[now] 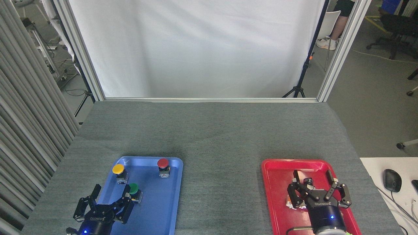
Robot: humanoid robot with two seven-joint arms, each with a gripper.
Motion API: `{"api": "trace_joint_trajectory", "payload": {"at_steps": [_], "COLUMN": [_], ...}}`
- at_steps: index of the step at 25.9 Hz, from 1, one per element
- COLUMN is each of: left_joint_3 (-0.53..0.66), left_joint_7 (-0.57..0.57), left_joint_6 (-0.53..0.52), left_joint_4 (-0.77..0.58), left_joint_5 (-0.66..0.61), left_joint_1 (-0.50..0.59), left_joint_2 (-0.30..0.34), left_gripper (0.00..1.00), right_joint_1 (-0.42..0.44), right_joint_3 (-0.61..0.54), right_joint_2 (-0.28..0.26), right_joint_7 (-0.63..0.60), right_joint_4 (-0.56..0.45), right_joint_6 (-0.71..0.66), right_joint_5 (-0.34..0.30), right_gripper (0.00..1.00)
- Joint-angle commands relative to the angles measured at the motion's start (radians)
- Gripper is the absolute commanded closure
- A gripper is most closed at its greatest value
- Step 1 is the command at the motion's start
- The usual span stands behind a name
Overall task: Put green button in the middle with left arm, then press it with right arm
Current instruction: 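Move the left hand toward the green button on the blue tray, then close the left hand around the green button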
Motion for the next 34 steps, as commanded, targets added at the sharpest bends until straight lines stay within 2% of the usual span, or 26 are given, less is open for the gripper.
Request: {"api": "trace_joint_trajectory", "payload": {"at_steps": [1, 4, 13, 18, 34], "left_joint_3": [0.000, 0.000, -0.001, -0.061, -0.077], "left_joint_7": [0.000, 0.000, 0.002, -0.006, -0.017], "left_joint_6": [0.003, 0.007, -0.002, -0.002, 0.011], "left_joint_4": [0.001, 0.004, 0.023, 0.031, 0.146], "left_joint_5": [0.000, 0.000, -0.014, -0.018, -0.055], "left_joint_1": [-0.007, -0.011, -0.005, -0.002, -0.015], "left_joint_2": [0.000, 0.000, 0.002, 0.003, -0.012], "left_gripper": [0.01, 0.01, 0.02, 0.02, 0.05], "right_joint_1": [0.005, 0.026, 0.075, 0.091, 0.105], "right_joint_3": [0.008, 0.021, 0.058, 0.055, 0.055], "right_joint_2": [0.001, 0.004, 0.071, 0.074, 0.088], "right_joint_7": [-0.003, -0.003, -0.009, -0.012, -0.017], "right_joint_4": [0.002, 0.003, -0.003, -0.003, -0.026], "right_joint_6": [0.000, -0.001, -0.018, -0.024, -0.021], "right_joint_5": [-0.016, -0.016, -0.016, -0.018, -0.016], "right_gripper": [0.00, 0.00, 0.00, 0.00, 0.00]}}
